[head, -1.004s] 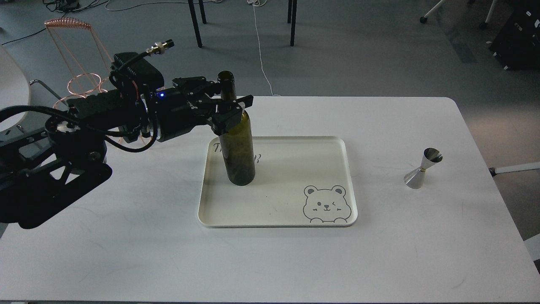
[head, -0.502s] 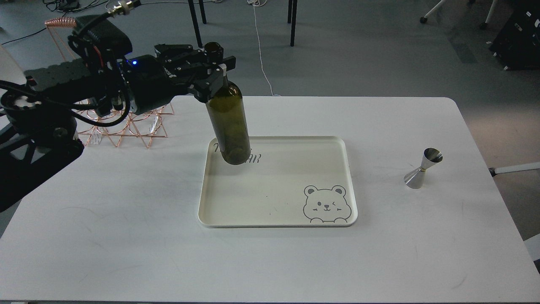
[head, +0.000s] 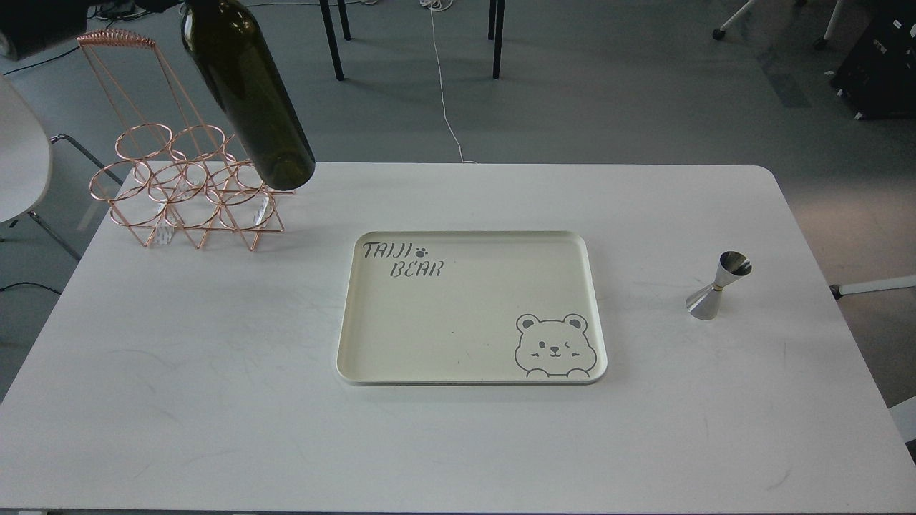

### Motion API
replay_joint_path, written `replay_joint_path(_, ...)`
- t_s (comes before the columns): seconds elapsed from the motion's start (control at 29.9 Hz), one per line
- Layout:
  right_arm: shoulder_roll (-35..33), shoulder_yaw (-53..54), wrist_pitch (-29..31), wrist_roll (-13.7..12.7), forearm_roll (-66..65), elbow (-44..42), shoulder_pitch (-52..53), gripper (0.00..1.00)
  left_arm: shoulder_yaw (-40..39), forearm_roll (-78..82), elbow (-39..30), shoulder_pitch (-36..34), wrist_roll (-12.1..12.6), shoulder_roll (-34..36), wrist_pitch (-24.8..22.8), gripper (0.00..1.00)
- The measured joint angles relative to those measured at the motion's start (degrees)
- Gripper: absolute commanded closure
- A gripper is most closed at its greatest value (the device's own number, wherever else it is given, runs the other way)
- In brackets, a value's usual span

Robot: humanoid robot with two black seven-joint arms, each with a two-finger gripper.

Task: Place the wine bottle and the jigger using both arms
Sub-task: 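Lift the wine bottle off the tray toward the copper rack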

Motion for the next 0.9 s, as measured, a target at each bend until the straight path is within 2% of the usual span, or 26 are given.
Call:
replay_joint_path(0.27,-0.41,-0.06,0.03,-0.05,0.00,0.26,1.09,0.03,0.11,1.26,10.20,-0.13,-0.30,-2.04,0.54,0.88)
replay_joint_path(0.6,-0.59,-0.12,0.20,-0.05,0.00,0.21,1.33,0.03,3.28,1.36,16.69,0.20,-0.24,-5.99,2.38,0.88)
replay_joint_path(0.9,-0.52,-0.10,1.13,-0.05,0.00,0.09,1.32,0.03,7.08,1.27,21.38,0.18,-1.40,-7.93,4.76,0.88)
